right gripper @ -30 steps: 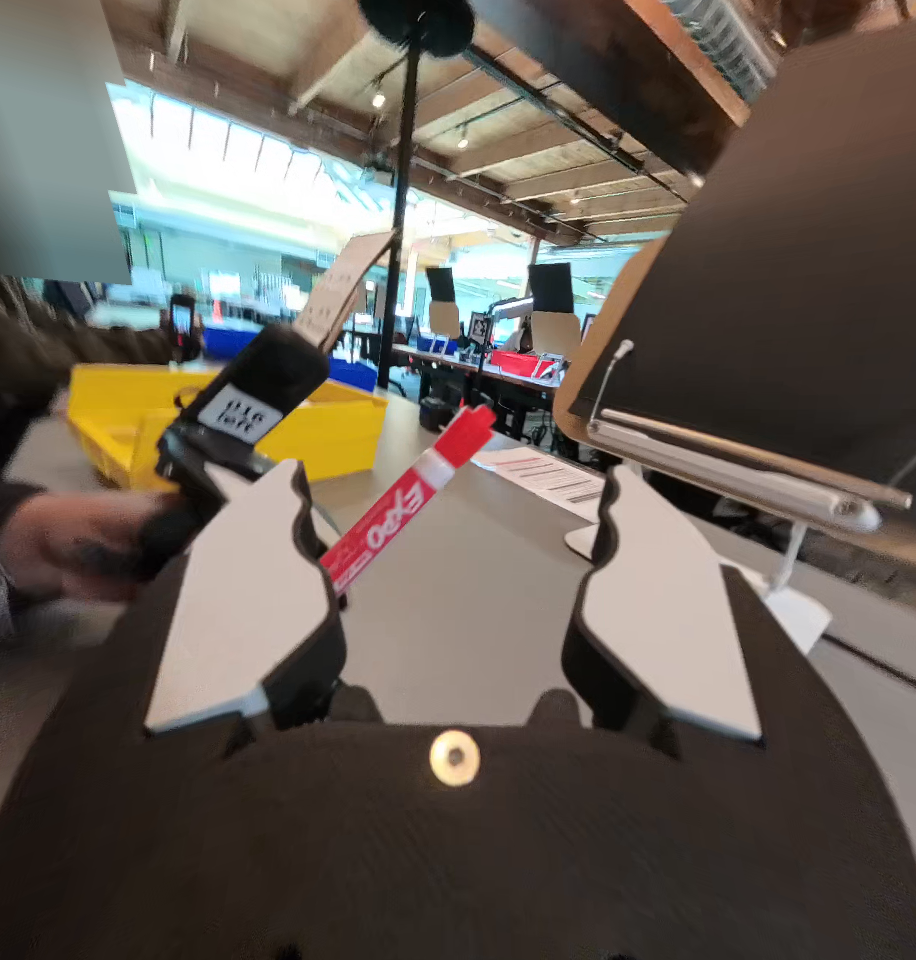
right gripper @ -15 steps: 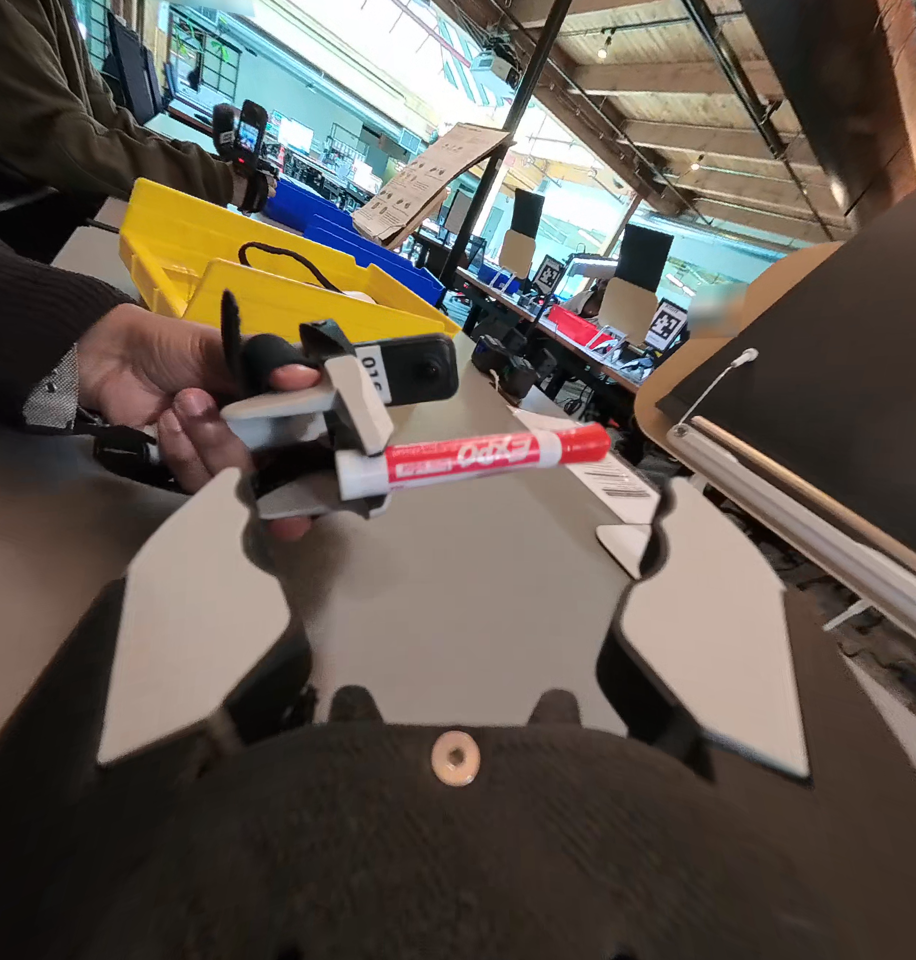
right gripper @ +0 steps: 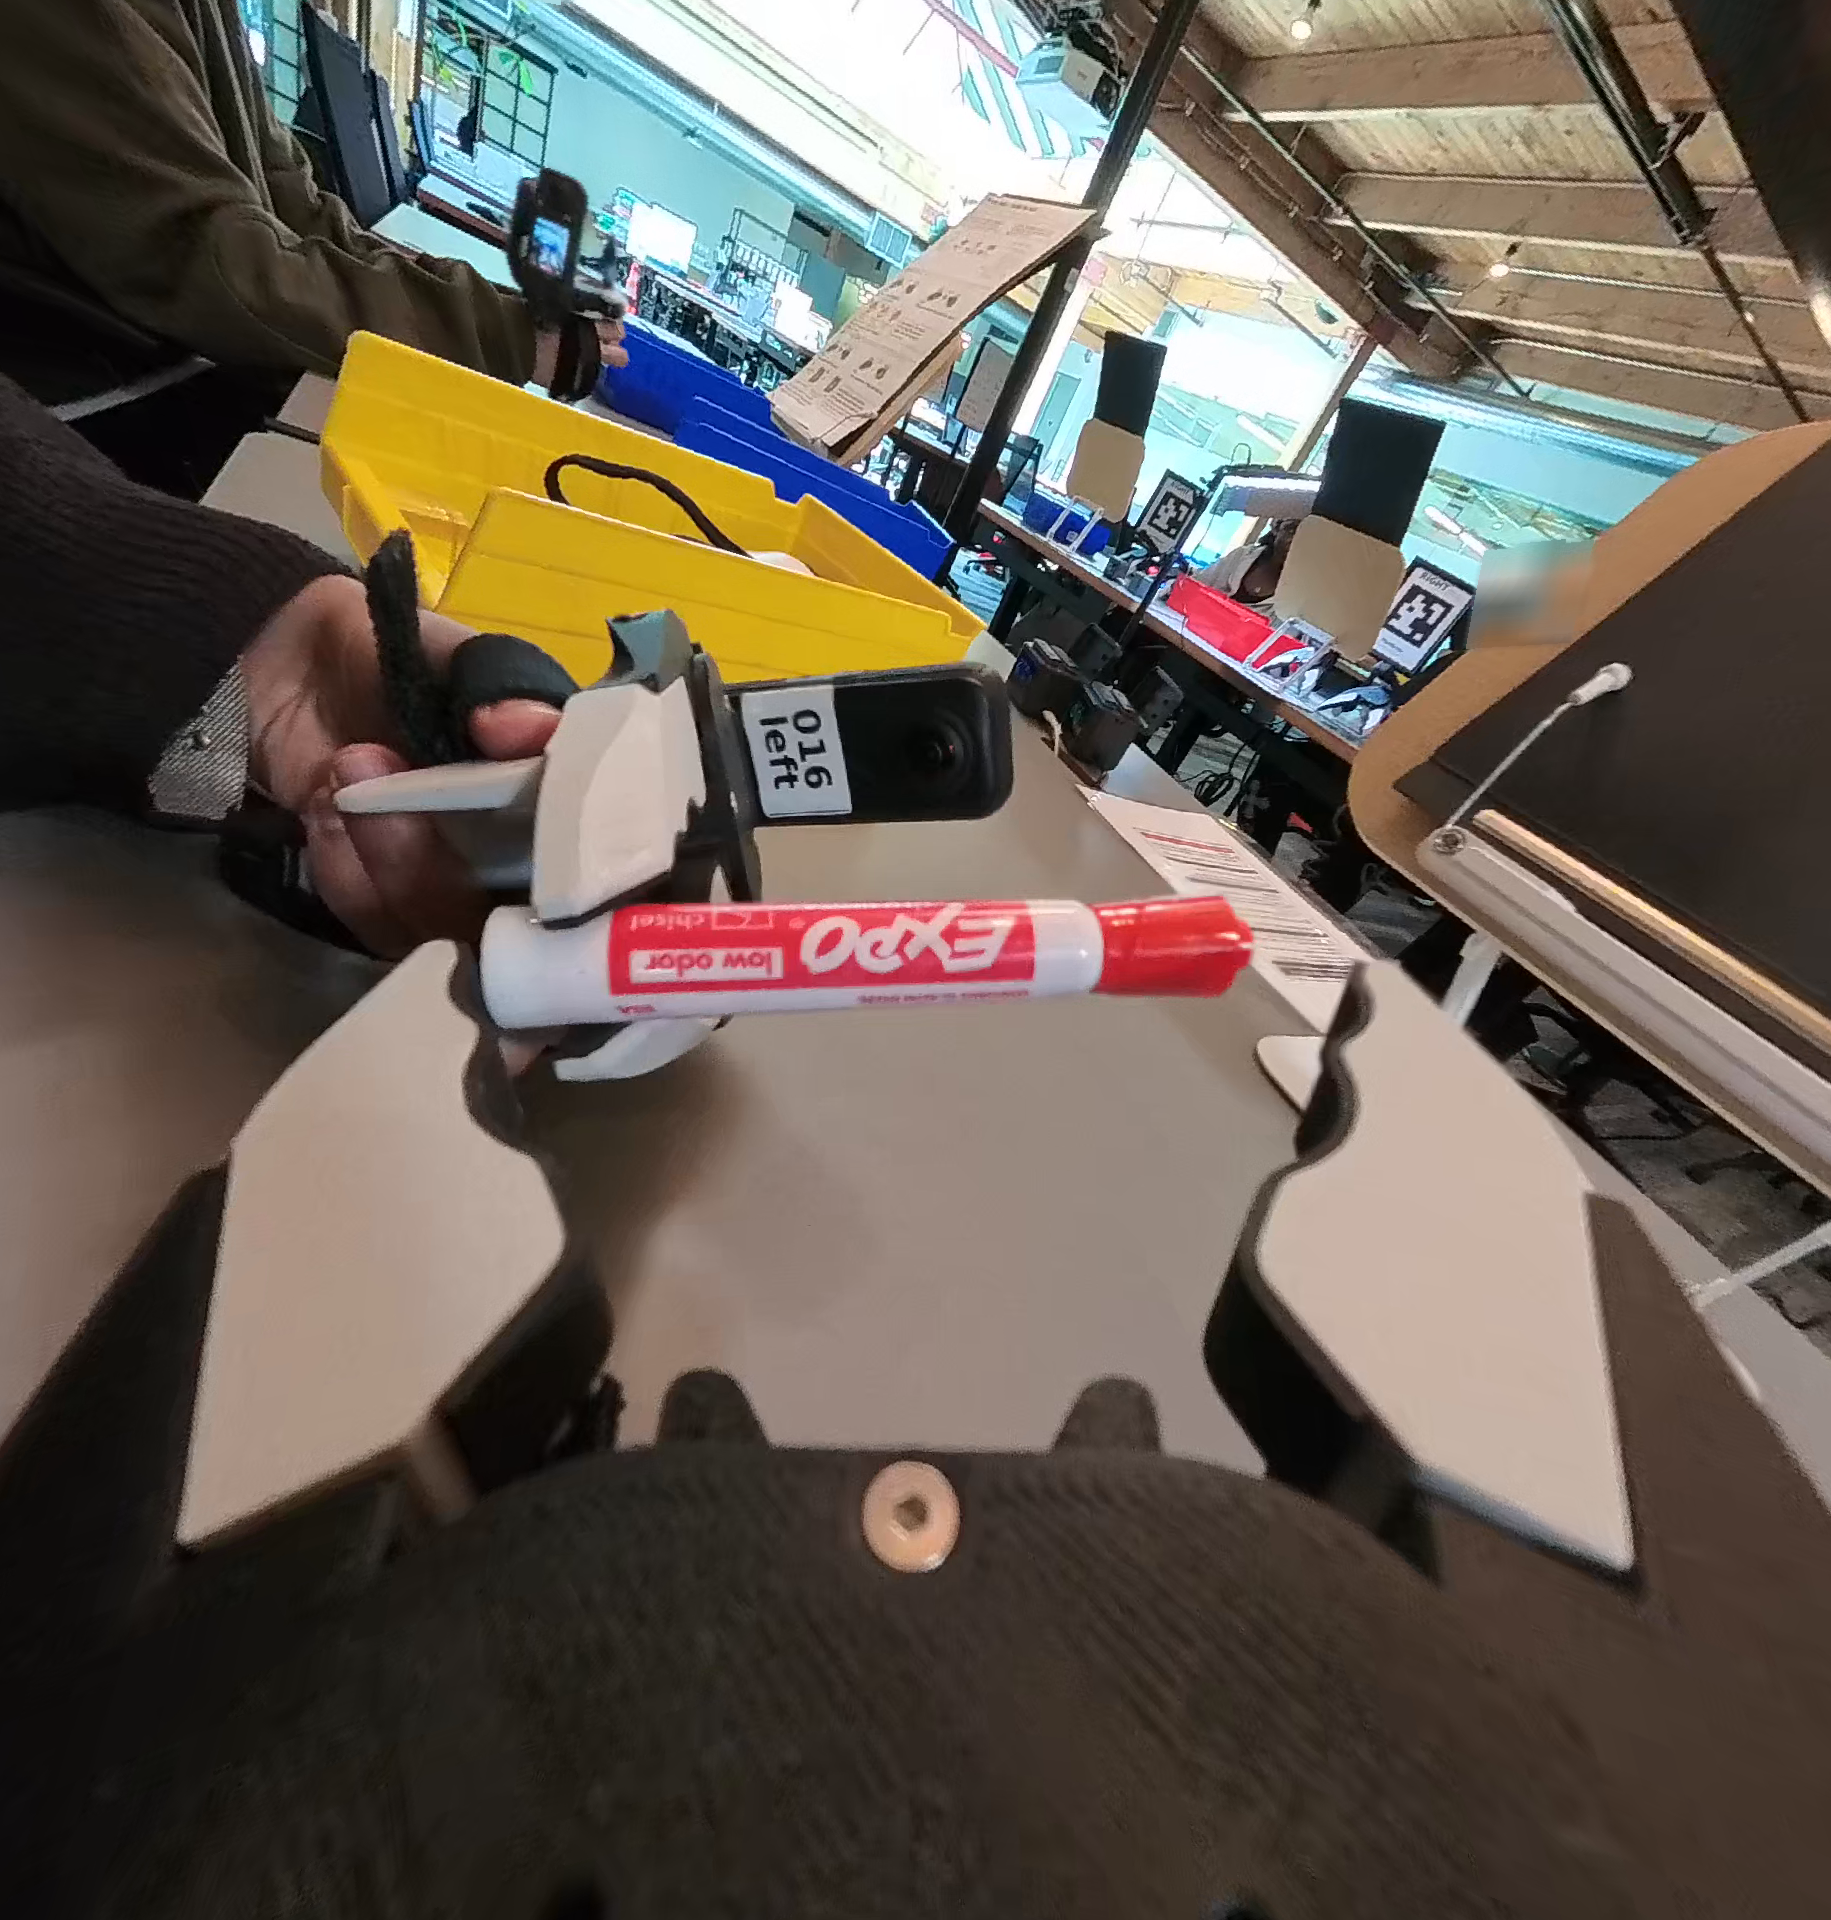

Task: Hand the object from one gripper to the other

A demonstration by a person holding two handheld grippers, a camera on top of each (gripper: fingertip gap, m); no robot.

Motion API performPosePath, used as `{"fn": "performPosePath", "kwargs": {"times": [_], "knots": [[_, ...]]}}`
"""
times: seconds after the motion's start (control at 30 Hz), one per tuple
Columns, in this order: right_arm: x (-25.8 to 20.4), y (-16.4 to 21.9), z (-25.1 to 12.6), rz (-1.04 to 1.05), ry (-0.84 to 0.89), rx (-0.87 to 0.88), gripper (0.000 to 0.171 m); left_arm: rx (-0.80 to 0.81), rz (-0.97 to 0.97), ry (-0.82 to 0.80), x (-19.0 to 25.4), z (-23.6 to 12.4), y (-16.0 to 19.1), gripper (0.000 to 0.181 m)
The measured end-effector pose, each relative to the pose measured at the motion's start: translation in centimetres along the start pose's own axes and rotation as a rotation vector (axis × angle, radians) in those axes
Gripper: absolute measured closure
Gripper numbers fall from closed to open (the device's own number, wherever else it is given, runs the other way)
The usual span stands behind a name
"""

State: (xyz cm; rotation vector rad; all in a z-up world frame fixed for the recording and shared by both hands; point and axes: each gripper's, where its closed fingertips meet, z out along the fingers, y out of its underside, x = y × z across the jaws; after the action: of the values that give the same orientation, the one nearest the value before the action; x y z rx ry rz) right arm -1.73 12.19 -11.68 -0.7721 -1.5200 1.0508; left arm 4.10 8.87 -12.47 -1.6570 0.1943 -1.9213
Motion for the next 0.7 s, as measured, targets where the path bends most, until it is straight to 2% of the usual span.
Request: {"fn": "performPosePath", "kwargs": {"times": [0.03,0.17,0.47,0.7], "knots": [[-0.2,0.0,0.0,0.003,-0.009,-0.003,0.024,-0.006,0.000,-0.004,-0.1,0.0,0.1,0.159],[-0.9,0.5,0.2,-0.016,-0.041,-0.037,0.030,-0.023,0.005,-0.005,-0.1,0.3,0.4,0.159],[-0.4,0.8,0.2,-0.042,-0.008,-0.084,0.031,0.006,0.031,-0.018,-0.3,0.2,-0.1,0.159],[0.1,1.6,0.2,-0.048,0.023,-0.127,0.031,0.177,0.063,-0.074,-0.9,-1.4,-2.6,0.140]]}}
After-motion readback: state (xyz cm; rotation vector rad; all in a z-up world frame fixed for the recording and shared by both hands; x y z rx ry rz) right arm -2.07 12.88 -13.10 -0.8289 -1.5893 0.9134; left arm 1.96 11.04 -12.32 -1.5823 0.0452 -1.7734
